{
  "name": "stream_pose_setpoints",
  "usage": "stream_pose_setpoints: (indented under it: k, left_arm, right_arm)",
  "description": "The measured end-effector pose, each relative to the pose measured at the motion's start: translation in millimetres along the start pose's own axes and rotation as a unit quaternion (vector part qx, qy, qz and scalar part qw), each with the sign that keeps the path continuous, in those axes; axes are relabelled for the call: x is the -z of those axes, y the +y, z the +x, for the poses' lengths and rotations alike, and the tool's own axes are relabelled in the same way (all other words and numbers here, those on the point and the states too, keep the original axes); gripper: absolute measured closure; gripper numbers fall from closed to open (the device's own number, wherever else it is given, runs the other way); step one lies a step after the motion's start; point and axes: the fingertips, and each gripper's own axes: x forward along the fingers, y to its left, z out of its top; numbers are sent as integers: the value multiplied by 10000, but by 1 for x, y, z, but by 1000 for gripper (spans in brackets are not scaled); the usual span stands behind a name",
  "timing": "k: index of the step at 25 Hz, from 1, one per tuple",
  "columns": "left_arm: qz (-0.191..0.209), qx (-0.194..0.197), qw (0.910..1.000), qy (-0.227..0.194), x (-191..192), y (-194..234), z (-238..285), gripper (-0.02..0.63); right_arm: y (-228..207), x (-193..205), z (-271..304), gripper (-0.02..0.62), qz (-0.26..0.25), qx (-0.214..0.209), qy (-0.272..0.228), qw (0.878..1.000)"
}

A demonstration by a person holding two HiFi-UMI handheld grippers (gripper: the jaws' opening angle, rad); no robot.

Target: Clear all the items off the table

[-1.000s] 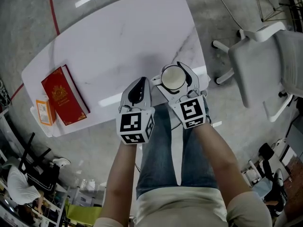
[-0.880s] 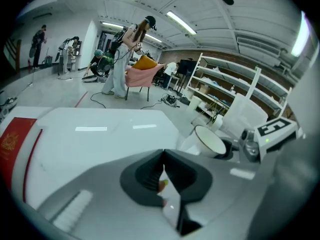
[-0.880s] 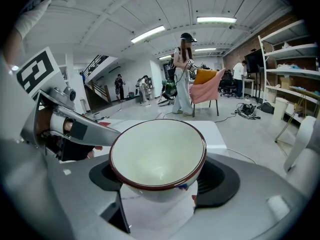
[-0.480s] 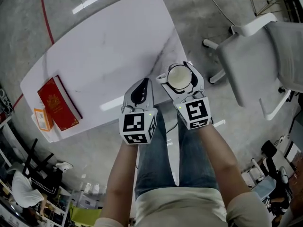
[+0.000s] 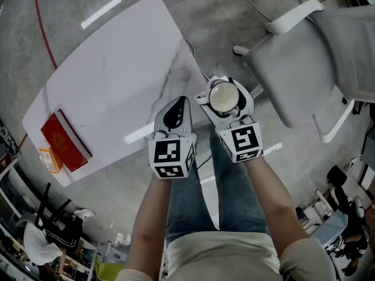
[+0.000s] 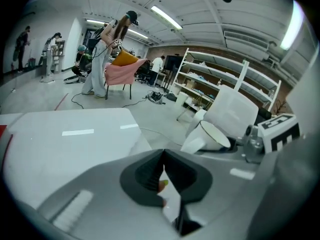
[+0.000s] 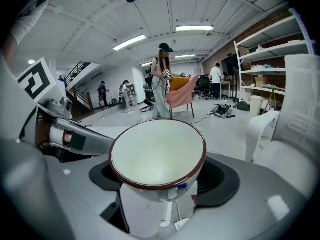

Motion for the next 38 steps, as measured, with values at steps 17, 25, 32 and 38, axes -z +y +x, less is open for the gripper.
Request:
stream_pose_setpoints:
  k: [17, 25, 32, 38]
  left_arm:
    - [307, 447, 9983, 223, -17, -130, 78, 597]
    - [396, 607, 9969, 302, -15, -185, 114, 596]
    - [432, 704, 9959, 372, -11, -227, 140, 596]
    - [526, 808, 9944, 443, -9, -258, 160, 597]
  right_arm:
    - [-145, 7, -57, 196, 271, 520, -96, 9982]
    - [-205, 18, -82, 196, 387, 729, -168, 9964]
    - [-257, 31, -105, 196, 486, 945, -191, 9941]
    - [-293, 44, -121, 196, 667, 1137, -215, 9910]
